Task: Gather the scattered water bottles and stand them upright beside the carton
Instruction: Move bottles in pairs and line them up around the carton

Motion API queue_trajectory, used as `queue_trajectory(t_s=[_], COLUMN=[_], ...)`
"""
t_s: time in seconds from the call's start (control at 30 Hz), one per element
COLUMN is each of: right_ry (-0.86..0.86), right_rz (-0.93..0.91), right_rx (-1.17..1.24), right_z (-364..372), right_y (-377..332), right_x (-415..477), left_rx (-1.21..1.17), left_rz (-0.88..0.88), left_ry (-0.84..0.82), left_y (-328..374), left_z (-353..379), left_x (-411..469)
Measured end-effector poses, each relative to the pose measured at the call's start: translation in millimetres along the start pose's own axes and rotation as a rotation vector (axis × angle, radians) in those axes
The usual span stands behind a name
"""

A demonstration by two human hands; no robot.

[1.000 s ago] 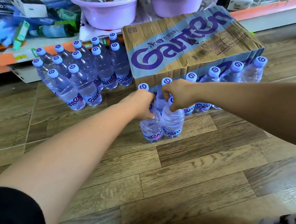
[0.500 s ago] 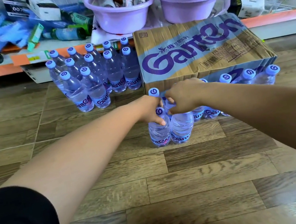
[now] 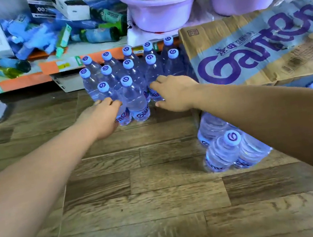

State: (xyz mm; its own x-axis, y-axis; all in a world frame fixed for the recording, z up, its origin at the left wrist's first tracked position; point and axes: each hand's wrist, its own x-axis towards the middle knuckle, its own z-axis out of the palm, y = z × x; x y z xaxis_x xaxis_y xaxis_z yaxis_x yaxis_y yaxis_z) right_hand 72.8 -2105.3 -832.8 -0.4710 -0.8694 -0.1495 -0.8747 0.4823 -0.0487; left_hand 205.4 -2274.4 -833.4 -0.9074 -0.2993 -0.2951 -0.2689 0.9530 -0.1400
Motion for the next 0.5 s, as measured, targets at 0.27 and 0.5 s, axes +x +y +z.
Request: queue_trajectory(t_s=[0.27,0.5], right_ry=[-0.077,-0.007], right_rz=[0.043,0.146], right_rx=[0.119,0.215], right_z=[0.5,11.1], right_y=[-36.5,-43.5], right_x=[87.8,103.3], left_rx=[-0.153,-0.135], left_rz=[-0.084,-0.042], left_ry=[0.109,0.155], left_y=[-45.9,-48.0], left_z=[6.2,18.6], left_x=[58.5,81.0])
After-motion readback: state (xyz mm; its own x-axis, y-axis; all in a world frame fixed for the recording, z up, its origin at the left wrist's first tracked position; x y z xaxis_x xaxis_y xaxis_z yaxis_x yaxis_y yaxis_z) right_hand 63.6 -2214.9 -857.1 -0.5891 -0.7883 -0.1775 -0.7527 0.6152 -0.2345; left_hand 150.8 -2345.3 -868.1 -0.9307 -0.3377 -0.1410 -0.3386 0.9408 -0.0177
